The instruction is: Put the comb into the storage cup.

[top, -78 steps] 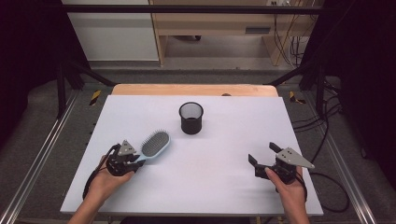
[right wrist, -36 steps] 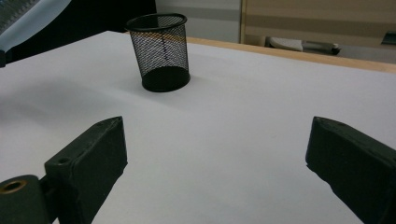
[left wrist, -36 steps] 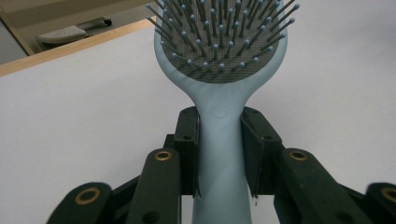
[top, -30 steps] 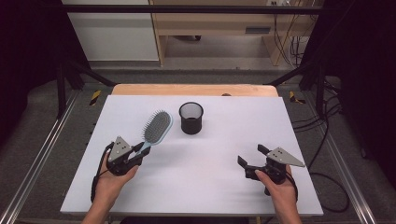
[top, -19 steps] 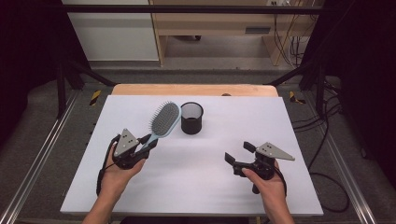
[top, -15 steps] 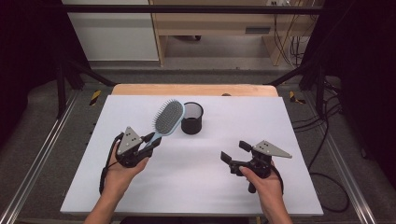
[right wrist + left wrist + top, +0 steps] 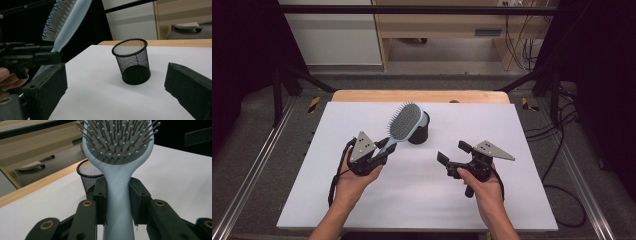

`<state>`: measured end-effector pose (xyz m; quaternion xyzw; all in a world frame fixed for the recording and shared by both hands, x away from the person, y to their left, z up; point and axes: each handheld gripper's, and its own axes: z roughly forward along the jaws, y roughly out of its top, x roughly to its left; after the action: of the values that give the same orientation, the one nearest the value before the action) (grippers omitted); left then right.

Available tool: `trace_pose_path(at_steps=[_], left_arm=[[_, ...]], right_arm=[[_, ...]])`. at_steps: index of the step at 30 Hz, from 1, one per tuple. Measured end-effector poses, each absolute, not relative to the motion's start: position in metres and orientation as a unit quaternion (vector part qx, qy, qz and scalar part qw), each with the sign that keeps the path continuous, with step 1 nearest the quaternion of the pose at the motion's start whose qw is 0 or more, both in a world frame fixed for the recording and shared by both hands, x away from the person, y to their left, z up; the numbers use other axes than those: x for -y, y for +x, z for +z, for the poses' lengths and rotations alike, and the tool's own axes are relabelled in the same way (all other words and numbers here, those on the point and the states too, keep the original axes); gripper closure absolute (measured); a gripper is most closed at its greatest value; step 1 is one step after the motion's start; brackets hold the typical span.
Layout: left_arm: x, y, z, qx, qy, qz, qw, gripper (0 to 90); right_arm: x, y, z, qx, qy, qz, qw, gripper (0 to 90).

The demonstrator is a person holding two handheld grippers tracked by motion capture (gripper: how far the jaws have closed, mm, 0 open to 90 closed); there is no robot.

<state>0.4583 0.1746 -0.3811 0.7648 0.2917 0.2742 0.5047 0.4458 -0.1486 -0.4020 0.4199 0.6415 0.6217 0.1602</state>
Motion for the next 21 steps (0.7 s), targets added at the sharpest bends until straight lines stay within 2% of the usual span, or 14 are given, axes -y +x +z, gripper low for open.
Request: trace_pose_path(at_steps=[21], left_arm=[[-0.154, 0.457, -0.383, -0.279, 0.768, 0.270, 0.509, 69.7]], right_arm=[[0.138, 0.447, -0.398, -0.634, 0.416, 0.633, 0.157, 3.8]])
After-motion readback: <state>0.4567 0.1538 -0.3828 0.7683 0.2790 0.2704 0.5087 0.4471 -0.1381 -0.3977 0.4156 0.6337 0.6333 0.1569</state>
